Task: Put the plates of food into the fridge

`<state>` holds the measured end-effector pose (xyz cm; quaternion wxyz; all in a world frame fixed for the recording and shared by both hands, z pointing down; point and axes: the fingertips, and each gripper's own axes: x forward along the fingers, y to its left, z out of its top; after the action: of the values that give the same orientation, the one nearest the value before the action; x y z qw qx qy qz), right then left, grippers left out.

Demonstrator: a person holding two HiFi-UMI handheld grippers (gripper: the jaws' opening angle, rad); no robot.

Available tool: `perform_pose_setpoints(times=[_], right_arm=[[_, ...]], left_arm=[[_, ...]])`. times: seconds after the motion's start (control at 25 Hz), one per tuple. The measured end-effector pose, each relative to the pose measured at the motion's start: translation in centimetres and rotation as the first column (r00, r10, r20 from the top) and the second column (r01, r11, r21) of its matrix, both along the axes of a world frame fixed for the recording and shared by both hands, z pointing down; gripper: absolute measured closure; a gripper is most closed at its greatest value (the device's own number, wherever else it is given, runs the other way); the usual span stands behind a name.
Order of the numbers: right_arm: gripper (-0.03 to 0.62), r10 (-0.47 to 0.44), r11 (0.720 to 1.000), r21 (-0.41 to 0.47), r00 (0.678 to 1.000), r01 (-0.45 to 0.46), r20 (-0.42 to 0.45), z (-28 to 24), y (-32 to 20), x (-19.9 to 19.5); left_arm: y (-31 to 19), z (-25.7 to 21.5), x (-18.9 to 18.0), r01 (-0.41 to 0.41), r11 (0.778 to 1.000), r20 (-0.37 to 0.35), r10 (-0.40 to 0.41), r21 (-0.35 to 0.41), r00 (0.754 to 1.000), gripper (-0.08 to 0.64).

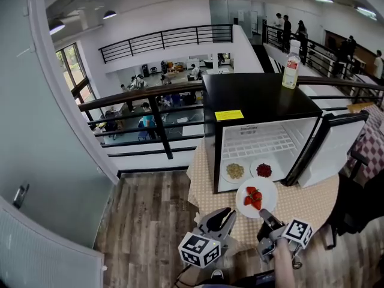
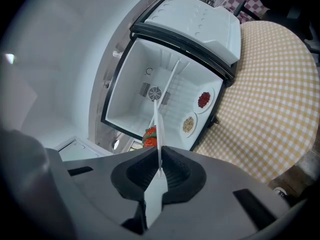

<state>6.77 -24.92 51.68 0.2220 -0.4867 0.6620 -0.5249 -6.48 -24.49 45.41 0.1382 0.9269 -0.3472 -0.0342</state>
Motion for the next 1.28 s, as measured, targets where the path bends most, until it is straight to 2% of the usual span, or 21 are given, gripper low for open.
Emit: perform_pose_setpoints(times=[0.28, 0.52, 0.72, 0.96, 1.28], right_arm=[[0.566, 0.03, 0.999, 0.009, 0.999, -0.031, 0.028, -0.6, -1.1, 1.0], [0.566, 0.053, 0.998, 0.03, 0.998, -0.055, 0.036, -1.9, -2.8, 3.5], [0.566, 0.049, 0.997, 0.058, 0.995, -0.054, 0.088, -3.3, -6.3, 5.1], [0.566, 0.051, 0.997, 0.063, 0.996, -0.055, 0.073, -4.4, -11.1, 8.3], [0.566, 0.07, 0.996, 0.043, 0.985, -0.078, 0.157, -4.5, -17.2, 11.3]], left_arm=[[-1.2, 0.7, 0.0, -0.01, 1.0, -0.023, 0.01, -0.027, 1.0, 0.499], [-1.4, 0.9, 2.5, -0.036, 0.998, -0.026, 0.035, -0.045, 0.999, 0.499], [-3.6, 0.1, 4.6, -0.039, 0.999, -0.006, 0.039, -0.023, 0.999, 0.499], [-6.9, -1.2, 7.4, -0.017, 1.0, -0.012, 0.017, -0.001, 1.0, 0.499], [-9.6, -1.1, 9.7, 0.006, 1.0, 0.018, -0.006, -0.004, 1.0, 0.499]])
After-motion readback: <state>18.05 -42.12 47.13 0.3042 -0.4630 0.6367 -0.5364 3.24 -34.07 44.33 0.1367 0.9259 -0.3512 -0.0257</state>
